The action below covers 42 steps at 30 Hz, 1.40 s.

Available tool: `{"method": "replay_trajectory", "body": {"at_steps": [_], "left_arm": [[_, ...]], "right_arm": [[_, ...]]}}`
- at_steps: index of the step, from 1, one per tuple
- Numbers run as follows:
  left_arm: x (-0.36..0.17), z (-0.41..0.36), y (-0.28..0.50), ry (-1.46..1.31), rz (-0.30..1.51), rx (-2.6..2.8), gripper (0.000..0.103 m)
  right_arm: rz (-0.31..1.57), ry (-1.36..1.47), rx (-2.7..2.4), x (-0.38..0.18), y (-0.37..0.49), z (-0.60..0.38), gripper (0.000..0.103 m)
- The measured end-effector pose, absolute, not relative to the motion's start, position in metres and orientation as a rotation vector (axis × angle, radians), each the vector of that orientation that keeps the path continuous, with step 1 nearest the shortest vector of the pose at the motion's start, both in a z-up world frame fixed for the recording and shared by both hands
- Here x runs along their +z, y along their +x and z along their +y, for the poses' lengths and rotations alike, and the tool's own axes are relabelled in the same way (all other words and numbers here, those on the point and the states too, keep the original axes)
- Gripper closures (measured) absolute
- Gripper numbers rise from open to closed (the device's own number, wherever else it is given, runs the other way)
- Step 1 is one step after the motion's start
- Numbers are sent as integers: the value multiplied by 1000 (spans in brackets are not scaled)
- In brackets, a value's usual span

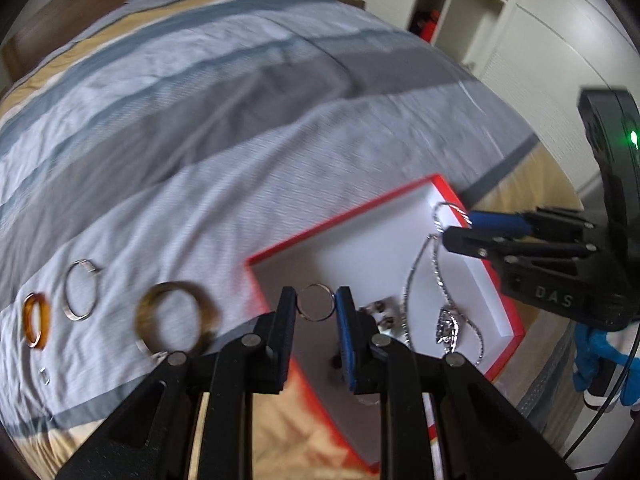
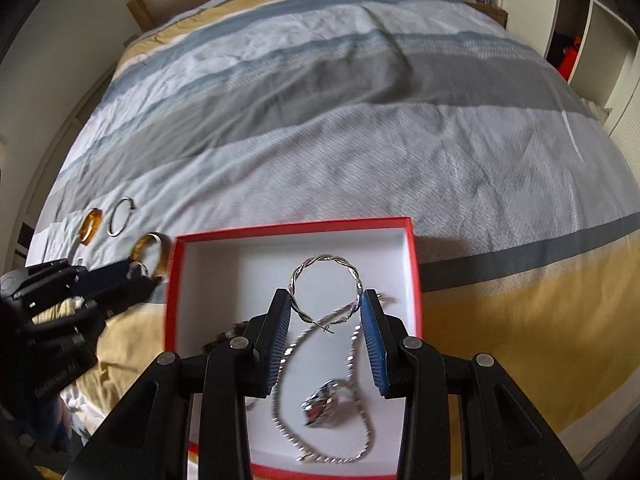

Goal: Organize jewelry
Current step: 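Carry both rings over the red box, then open both tools to drop the rings into the red box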

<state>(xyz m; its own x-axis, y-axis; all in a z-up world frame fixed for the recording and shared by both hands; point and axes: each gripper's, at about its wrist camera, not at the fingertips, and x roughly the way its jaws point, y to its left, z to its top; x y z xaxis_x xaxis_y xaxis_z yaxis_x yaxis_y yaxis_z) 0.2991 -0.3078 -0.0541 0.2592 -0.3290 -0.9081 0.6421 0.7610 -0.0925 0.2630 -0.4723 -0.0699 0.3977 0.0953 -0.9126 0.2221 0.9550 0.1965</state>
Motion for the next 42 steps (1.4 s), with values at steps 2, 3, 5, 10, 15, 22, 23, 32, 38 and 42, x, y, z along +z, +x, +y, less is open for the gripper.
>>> {"method": "replay_trajectory", "body": {"at_steps": [2,3,5,10,15,22,23,32,38,42], "left_arm": [[-65,-321,300,341,1151,-693,84],[-72,-327,300,355,1163,-701,84],[-84,-335,302,373,1176,-703,84],[-111,-343,311,385,1215,-678,84],[-127,-345,315,395,1218,-657,84],[-130,-349,316,396,1196,-653,83],[-131,-352,318,399,1195,-653,83],[-126,-353,321,421,1213,-652,73],[-106,-347,314,406,1200,-679,72],[-83,-344,307,398,1173,-696,71]], "right_arm": [[1181,313,-72,-79,268,-477,67],[1189,320,-63,-84,270,-479,67],[1207,325,-44,-95,275,-480,67],[1243,313,-34,-116,283,-483,67],[1262,263,-31,-129,291,-485,67],[1271,179,-16,-135,297,-474,67],[1270,181,-18,-134,296,-474,66],[1287,198,-45,-130,293,-475,66],[1268,201,-57,-108,280,-473,66],[1258,196,-76,-91,270,-470,66]]}}
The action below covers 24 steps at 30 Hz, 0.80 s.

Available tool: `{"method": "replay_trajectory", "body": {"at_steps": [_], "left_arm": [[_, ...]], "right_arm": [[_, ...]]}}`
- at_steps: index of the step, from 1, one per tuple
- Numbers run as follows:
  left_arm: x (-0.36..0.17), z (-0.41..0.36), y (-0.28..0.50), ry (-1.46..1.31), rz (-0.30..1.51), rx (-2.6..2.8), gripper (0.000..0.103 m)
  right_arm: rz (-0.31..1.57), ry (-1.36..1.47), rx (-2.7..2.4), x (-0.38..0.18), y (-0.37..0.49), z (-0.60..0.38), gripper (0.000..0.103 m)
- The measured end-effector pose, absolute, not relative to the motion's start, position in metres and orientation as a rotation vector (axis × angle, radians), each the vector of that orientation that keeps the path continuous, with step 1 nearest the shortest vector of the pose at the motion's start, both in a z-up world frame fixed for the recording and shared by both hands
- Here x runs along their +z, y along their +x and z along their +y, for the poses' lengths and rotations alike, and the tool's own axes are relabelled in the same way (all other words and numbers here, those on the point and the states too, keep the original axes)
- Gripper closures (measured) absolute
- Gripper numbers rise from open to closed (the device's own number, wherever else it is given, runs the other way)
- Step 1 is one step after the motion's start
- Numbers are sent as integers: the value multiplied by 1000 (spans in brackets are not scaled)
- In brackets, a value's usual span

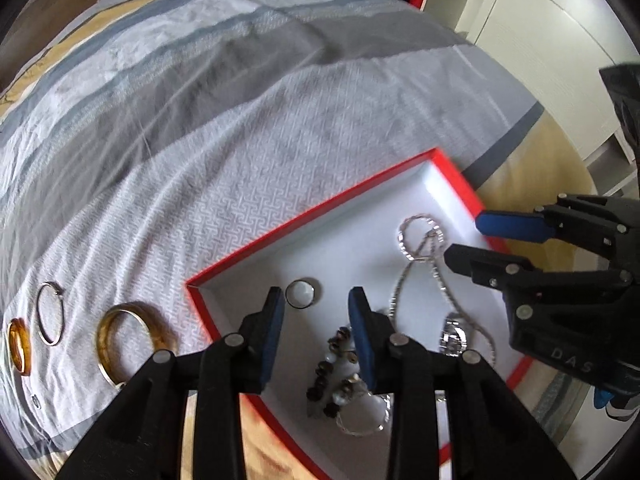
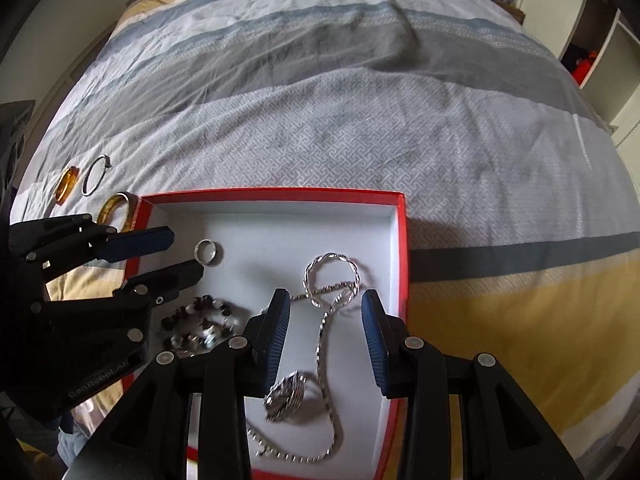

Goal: Organize jewelry
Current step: 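Open both tools to drop the rings into the red box, then move both tools back over the remaining bangles and small ring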

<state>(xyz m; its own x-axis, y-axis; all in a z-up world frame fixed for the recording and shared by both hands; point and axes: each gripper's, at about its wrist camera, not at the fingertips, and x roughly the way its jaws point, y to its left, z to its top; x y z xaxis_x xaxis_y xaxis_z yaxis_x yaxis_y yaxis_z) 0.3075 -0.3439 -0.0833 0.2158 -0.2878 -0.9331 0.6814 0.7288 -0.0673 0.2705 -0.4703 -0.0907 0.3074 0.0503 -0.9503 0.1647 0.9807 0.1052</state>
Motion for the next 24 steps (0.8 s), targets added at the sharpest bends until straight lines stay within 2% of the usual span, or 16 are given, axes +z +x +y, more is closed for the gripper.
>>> {"method": "replay_trajectory", "body": {"at_steps": [11,24], "left_arm": [[4,-283,299,356,1086,-615,71],[46,-165,302,270,1040,-443,71]], "right_arm": [[1174,224,-120,-13,242,-455,60],[1110,177,-54,48,247,-394,55]]}}
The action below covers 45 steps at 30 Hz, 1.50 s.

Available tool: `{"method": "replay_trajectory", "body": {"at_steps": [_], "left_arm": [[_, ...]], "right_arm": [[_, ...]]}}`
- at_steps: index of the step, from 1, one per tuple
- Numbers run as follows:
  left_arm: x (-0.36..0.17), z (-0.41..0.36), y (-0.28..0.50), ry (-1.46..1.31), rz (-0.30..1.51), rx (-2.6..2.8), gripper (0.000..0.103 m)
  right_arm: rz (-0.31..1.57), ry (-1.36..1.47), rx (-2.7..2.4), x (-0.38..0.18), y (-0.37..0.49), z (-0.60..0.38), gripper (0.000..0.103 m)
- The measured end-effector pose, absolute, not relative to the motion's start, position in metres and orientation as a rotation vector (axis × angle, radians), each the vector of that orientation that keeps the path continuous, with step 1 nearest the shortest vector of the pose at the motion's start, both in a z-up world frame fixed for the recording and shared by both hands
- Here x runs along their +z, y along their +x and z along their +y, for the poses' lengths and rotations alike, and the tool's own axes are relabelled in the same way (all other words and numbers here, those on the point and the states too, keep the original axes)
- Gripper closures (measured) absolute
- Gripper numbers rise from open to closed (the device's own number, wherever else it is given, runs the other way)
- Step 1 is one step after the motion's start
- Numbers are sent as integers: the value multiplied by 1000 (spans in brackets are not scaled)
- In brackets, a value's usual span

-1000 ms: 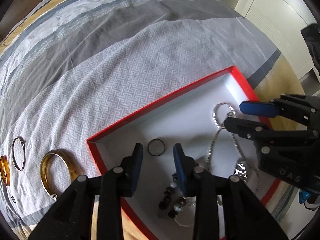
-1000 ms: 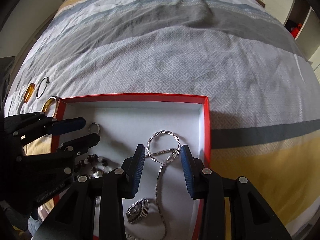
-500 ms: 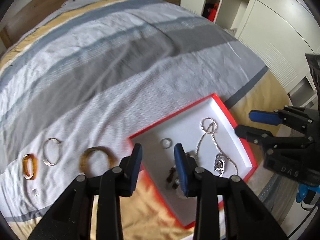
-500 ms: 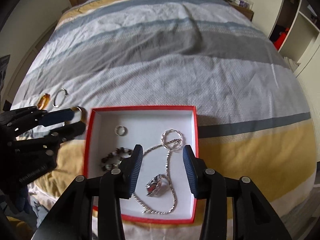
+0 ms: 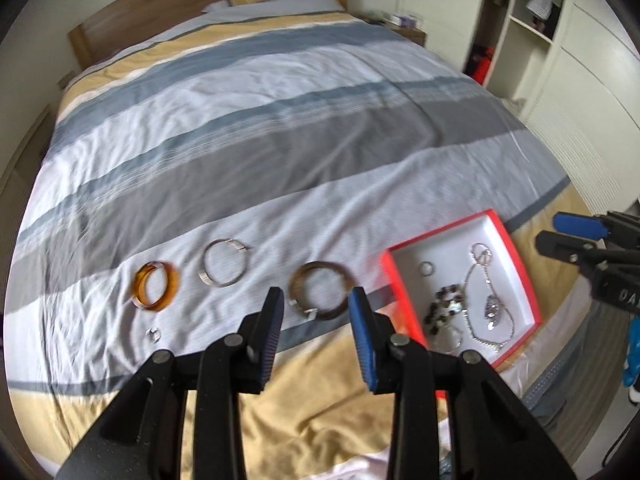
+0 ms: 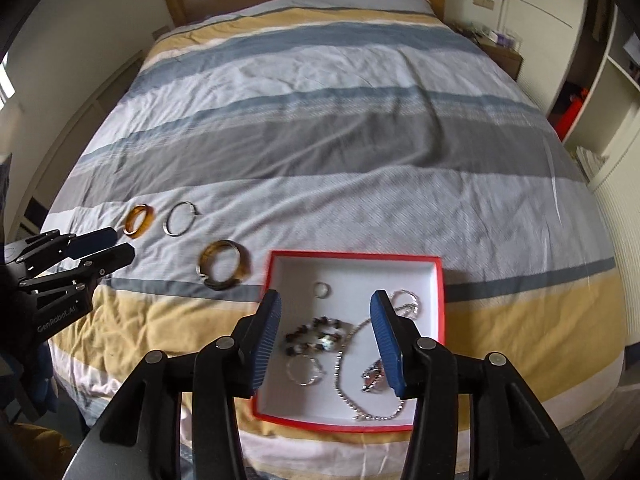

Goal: Organize jewelry
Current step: 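Move both tools back over the remaining bangles and small ring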

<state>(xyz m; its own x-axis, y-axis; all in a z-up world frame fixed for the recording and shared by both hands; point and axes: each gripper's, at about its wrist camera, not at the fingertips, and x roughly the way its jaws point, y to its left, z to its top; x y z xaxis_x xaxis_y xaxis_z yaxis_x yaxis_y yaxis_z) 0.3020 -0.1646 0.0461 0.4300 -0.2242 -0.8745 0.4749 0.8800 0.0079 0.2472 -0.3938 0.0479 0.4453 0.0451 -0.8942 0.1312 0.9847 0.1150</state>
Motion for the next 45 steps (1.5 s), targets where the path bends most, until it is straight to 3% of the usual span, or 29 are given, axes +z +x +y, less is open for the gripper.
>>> {"method": "replay_trajectory", "body": {"at_steps": [13,28,32,45], "left_arm": [[73,-37,301,158,1019,-253,71],[92,63,292,51,979,-45,70],[92,81,289,35,986,3,60],[67,97,288,11,1079,19,59]], "right_arm": [[1075,93,14,90,276,-350,51],[1077,68,82,101,305,-314,46],[1079,64,101,98,310,-305,45],[1148,87,164,53,312,-268,39]]}}
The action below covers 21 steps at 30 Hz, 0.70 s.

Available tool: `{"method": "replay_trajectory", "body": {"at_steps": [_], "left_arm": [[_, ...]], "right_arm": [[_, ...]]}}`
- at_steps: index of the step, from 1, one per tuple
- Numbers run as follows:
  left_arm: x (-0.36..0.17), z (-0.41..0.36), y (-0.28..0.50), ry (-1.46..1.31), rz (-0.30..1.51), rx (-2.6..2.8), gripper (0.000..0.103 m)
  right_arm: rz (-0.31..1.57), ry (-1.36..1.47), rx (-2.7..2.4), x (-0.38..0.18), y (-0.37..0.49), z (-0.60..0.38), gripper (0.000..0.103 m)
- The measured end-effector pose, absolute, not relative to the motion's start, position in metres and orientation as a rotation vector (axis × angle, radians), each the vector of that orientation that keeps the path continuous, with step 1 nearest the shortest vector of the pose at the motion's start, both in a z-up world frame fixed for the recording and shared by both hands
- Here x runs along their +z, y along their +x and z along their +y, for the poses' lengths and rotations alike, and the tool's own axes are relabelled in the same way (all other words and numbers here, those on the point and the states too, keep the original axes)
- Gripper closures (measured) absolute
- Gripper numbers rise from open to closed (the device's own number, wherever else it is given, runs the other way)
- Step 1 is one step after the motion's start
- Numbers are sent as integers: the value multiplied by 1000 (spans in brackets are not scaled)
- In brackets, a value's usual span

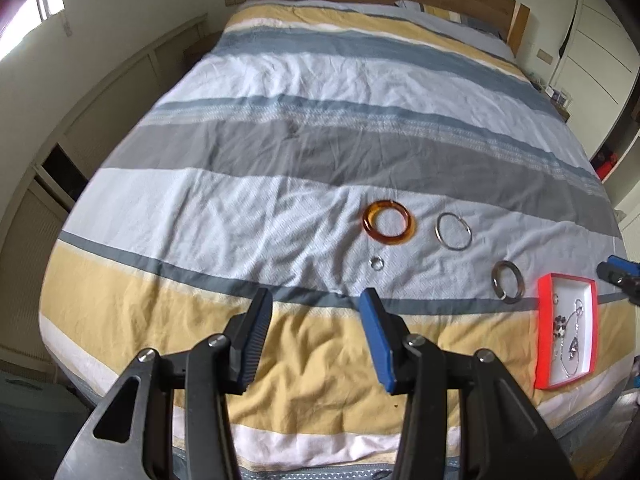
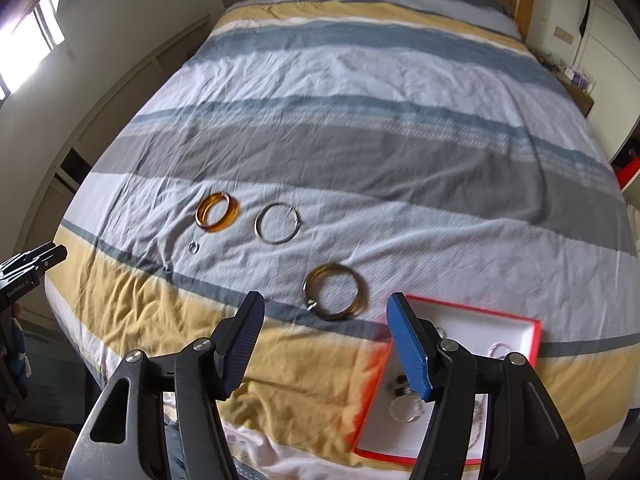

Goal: Organize jewelry
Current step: 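Move both tools back over the remaining bangles and small ring, then grasp the dark tortoiseshell bangle with the right tool while the left tool grasps the small silver ring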

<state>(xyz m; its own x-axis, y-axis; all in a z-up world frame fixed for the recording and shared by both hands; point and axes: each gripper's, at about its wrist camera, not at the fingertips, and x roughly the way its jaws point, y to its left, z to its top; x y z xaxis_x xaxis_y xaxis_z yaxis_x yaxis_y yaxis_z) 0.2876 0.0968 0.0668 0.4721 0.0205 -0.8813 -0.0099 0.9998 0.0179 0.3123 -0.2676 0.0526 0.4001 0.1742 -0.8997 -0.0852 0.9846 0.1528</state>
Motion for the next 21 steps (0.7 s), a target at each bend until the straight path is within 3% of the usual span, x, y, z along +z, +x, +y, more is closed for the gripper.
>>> {"method": "replay_trajectory", "body": {"at_steps": [6,12,21], "left_arm": [[34,88,298,17,1120,-27,59],[-1,77,317,9,1151,-89,60],[-39,66,354,22,1174,-128,59]], "right_arm": [[1216,85,189,20,313,-251,40],[1290,76,208,-13,319,-235,48],[1341,93,198,-53,347,-229,49]]}}
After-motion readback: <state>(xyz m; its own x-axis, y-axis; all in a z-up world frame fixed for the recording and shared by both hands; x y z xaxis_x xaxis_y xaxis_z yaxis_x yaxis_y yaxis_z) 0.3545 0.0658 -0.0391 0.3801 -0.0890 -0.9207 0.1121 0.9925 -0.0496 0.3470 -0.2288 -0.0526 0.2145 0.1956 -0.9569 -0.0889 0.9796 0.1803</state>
